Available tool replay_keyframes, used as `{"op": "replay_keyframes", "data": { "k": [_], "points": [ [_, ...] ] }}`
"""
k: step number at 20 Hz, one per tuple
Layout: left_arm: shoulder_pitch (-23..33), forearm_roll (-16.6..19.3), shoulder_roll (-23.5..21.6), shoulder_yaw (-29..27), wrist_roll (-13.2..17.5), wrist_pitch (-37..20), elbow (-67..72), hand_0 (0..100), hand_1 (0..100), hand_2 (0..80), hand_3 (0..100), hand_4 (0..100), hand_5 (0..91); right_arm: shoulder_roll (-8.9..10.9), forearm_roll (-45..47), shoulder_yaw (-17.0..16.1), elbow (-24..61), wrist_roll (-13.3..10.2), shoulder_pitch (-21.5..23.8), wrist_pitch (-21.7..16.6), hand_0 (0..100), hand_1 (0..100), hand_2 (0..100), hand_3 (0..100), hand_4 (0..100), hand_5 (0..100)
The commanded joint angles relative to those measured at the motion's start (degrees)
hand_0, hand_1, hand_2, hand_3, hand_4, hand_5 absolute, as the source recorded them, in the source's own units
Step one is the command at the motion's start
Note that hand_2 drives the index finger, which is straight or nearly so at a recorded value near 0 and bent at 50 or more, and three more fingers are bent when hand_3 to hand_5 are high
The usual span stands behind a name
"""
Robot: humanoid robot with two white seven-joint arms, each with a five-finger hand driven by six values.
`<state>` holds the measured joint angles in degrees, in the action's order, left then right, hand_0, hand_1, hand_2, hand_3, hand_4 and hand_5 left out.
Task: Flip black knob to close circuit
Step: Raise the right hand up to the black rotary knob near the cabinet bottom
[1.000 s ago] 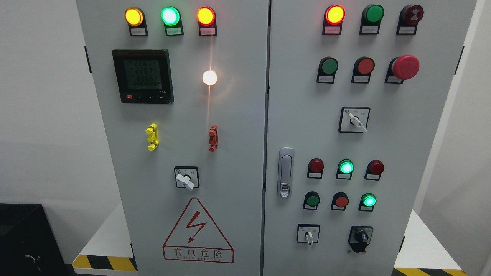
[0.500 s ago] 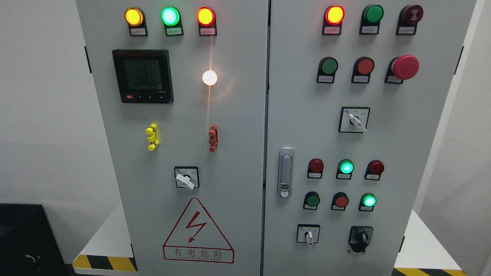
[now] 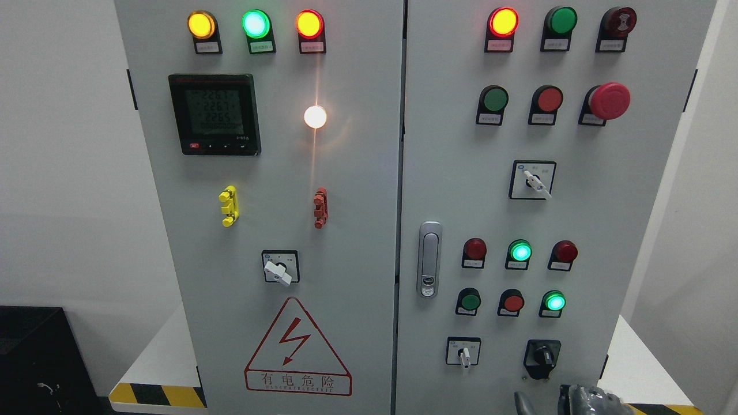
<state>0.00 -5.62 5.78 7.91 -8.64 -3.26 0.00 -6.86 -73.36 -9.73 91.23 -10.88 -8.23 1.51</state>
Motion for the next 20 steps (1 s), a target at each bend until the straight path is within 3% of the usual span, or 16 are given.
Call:
{"op": "replay_keyframes", "data": {
  "k": [1,9,20],
  "points": [
    [1.3,0.0,0.0,0.0,0.0,0.0,-1.7,12,56,0.0,0,0,0.0,0.27,-0.1,-1.0,-4.8,0.1,-2.8,0.2,0,0,96,100,98,96],
    [1.3,0.0,0.0,0.0,0.0,0.0,-1.7,12,56,0.0,0,0,0.0,0.36,-0.1,-3.4,-5.5,0.2,-4.0,0.9,0,0,96,100,97,95],
    [1.3,0.0,0.0,0.0,0.0,0.0,-1.7,12,56,0.0,0,0,0.0,0.18,0.0,-4.2,-5.3,0.2,-4.6,1.0,0,0,96,100,97,95]
  ]
}}
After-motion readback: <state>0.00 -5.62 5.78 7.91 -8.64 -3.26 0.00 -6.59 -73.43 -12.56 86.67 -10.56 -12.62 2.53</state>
